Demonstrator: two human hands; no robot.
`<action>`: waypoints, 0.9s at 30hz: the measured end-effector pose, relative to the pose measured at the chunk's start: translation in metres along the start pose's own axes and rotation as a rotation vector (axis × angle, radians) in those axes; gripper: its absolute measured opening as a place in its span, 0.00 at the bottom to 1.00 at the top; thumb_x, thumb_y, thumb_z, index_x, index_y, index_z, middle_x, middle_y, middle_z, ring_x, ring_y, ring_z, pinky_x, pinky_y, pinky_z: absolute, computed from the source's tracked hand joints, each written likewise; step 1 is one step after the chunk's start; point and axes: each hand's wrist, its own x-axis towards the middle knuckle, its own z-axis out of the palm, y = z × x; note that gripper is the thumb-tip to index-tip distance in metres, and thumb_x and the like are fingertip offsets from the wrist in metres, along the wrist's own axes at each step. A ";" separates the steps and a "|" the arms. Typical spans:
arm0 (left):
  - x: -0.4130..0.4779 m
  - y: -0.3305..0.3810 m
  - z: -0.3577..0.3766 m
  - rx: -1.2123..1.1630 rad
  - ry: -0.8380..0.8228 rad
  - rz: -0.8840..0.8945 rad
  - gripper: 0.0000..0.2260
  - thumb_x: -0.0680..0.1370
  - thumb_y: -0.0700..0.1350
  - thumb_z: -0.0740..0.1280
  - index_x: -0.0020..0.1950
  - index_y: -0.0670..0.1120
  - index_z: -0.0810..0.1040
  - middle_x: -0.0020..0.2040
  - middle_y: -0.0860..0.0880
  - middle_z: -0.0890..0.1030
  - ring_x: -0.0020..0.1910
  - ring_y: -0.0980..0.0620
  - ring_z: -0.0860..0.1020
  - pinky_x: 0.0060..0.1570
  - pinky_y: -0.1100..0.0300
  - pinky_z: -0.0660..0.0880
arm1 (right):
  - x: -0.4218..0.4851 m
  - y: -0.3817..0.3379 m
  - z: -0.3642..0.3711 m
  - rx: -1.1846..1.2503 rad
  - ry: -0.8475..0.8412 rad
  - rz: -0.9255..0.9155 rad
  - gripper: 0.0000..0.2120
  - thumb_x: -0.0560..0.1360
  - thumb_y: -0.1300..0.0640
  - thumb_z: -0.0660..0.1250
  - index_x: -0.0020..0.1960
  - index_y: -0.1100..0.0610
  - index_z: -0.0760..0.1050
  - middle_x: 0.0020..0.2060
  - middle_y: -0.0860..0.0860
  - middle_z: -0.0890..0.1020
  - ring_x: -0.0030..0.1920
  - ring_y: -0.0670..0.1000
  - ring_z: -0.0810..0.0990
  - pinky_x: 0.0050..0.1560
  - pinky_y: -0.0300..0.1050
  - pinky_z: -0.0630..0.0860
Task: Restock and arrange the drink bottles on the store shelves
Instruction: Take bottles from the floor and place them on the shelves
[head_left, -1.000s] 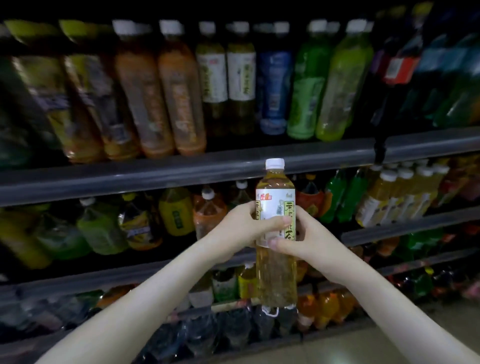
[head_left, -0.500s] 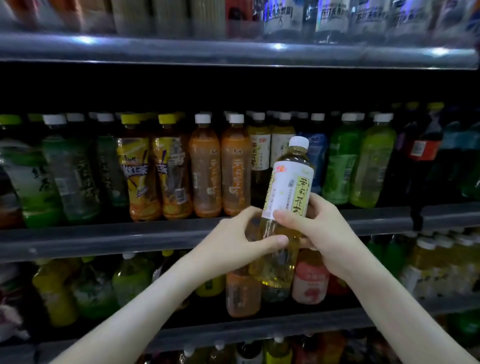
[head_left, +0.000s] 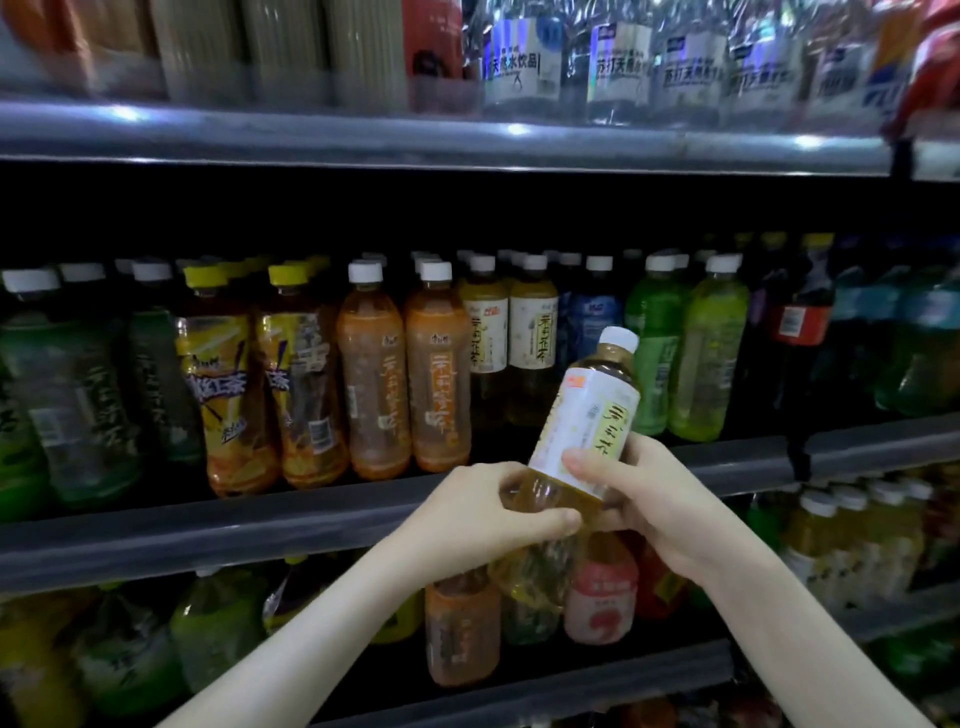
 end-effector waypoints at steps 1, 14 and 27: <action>0.004 0.003 -0.002 0.053 0.008 0.024 0.17 0.70 0.65 0.69 0.55 0.60 0.78 0.48 0.62 0.82 0.46 0.68 0.78 0.48 0.63 0.77 | 0.002 -0.002 -0.003 0.008 0.034 -0.021 0.24 0.65 0.51 0.72 0.59 0.58 0.76 0.47 0.55 0.86 0.43 0.55 0.85 0.39 0.53 0.80; 0.069 -0.066 -0.030 0.963 0.898 0.198 0.37 0.73 0.52 0.71 0.78 0.48 0.58 0.76 0.35 0.55 0.75 0.36 0.52 0.70 0.34 0.51 | 0.063 -0.009 -0.019 -0.066 0.348 -0.338 0.25 0.65 0.58 0.78 0.58 0.46 0.72 0.49 0.42 0.82 0.48 0.39 0.81 0.47 0.35 0.77; 0.081 -0.069 -0.016 0.966 0.901 0.081 0.34 0.75 0.52 0.59 0.79 0.49 0.50 0.76 0.34 0.51 0.75 0.36 0.49 0.69 0.34 0.48 | 0.134 -0.007 0.021 -0.575 0.129 -0.316 0.33 0.68 0.44 0.75 0.68 0.49 0.65 0.60 0.46 0.78 0.60 0.50 0.77 0.50 0.39 0.72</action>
